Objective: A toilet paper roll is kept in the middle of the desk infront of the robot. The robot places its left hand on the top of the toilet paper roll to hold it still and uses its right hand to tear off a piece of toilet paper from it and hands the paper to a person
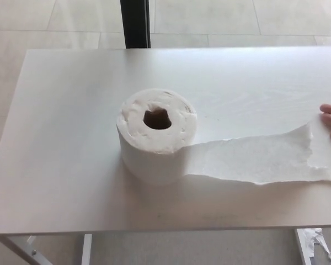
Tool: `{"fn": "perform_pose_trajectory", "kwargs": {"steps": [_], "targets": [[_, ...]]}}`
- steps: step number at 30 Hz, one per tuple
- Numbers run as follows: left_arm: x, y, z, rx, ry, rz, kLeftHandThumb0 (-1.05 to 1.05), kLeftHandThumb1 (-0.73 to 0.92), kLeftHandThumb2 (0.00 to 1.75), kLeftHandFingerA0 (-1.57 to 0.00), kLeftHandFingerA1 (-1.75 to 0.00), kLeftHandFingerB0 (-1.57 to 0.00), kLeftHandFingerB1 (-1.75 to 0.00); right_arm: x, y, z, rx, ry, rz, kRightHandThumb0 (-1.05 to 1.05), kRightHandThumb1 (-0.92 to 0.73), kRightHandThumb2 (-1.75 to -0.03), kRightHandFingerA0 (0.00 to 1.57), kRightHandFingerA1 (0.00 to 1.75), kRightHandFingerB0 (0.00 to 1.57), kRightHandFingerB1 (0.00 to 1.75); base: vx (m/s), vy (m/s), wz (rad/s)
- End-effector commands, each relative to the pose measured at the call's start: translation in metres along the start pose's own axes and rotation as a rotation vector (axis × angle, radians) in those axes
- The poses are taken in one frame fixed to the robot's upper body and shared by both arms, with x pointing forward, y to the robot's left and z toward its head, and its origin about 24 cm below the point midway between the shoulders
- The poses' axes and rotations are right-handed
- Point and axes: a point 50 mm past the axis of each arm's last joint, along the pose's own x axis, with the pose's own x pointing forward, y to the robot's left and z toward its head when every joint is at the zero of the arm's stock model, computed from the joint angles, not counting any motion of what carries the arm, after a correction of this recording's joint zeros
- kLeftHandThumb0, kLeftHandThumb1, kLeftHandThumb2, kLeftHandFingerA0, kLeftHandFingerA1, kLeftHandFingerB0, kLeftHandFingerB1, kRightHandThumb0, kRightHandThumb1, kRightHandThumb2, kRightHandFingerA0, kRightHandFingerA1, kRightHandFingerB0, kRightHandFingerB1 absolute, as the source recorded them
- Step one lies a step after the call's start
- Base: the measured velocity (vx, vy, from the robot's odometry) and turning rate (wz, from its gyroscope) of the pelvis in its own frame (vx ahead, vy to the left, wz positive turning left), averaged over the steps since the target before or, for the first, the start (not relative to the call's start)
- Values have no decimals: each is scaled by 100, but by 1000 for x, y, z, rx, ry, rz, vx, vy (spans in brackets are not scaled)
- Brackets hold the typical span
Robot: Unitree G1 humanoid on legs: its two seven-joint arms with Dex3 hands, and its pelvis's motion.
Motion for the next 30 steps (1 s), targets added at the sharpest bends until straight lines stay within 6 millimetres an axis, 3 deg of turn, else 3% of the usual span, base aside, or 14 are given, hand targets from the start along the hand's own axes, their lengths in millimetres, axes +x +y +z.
{"fn": "perform_pose_trajectory", "kwargs": {"steps": [1, 2, 4, 6, 8, 9, 10, 12, 16, 18, 20, 21, 27, 30], "targets": [[25, -120, 146, 318, -351, -330, -76, 75, 72, -32, -62, -26, -39, 14, 129, 71, -270, -281, 488, -74, -60, -60, 34, 40, 36, 32, 0, 0, 0], [23, -133, 148, 333, -362, -365, -69, 79, 65, -60, -144, -32, -38, 11, 137, 67, -266, -263, 530, -72, -59, -58, 29, 39, 35, 32, 0, 0, 0], [19, -153, 150, 414, -401, -417, -69, 80, 65, -34, -61, -32, -38, 5, 149, 64, -306, -275, 573, -69, -61, -59, 28, 38, 32, 32, 0, 0, 0], [15, -181, 144, 464, -407, -497, -74, 66, 103, -27, -55, -29, -52, -3, 169, 55, -367, -262, 624, -70, -59, -59, 31, 39, 35, 32, 0, 0, 0], [13, -192, 141, 465, -396, -523, -76, 67, 105, -26, -56, -28, -52, -6, 176, 50, -369, -265, 648, -71, -60, -59, 32, 39, 37, 32, 0, 0, 0], [12, -197, 140, 429, -373, -540, -69, 83, 65, -27, -48, -32, -40, -8, 180, 48, -391, -260, 663, -73, -62, -60, 32, 41, 35, 32, 0, 0, 0], [11, -203, 138, 352, -344, -556, -69, 79, 66, -72, -142, -30, -42, -9, 184, 45, -415, -245, 677, -74, -63, -60, 32, 42, 34, 32, 0, 0, 0], [9, -214, 135, 313, -321, -571, -69, 82, 65, -100, -131, -31, -41, -11, 191, 39, -460, -209, 710, -77, -65, -60, 27, 42, 32, 32, 0, 0, 0], [8, -228, 135, 354, -314, -580, -64, 84, 65, -48, -65, -32, -39, -15, 200, 37, -531, -217, 731, -73, -61, -59, 25, 50, 34, 36, 0, 0, 0], [9, -231, 136, 351, -300, -575, -66, 65, 98, -46, -66, -28, -51, -16, 204, 36, -548, -223, 730, -74, -61, -59, 23, 51, 33, 37, 0, 0, 0], [11, -236, 135, 335, -293, -558, -62, 83, 65, -32, -54, -33, -40, -16, 207, 34, -570, -215, 734, -72, -60, -59, 22, 52, 33, 38, 0, 0, 0], [12, -238, 135, 326, -287, -550, -62, 84, 65, -73, -94, -33, -41, -16, 209, 33, -576, -208, 740, -72, -62, -59, 20, 53, 33, 40, 0, 0, 0], [7, -253, 128, 268, -249, -529, -65, 65, 98, -107, -116, -28, -52, -20, 219, 33, -607, -202, 770, -75, -50, -90, 19, 55, 30, 50, 0, 0, 0], [4, -266, 121, 287, -236, -553, -67, 83, 65, -72, -73, -33, -41, -21, 223, 34, -605, -213, 772, -74, -50, -90, 20, 58, 32, 54, 0, 0, 0]]}}
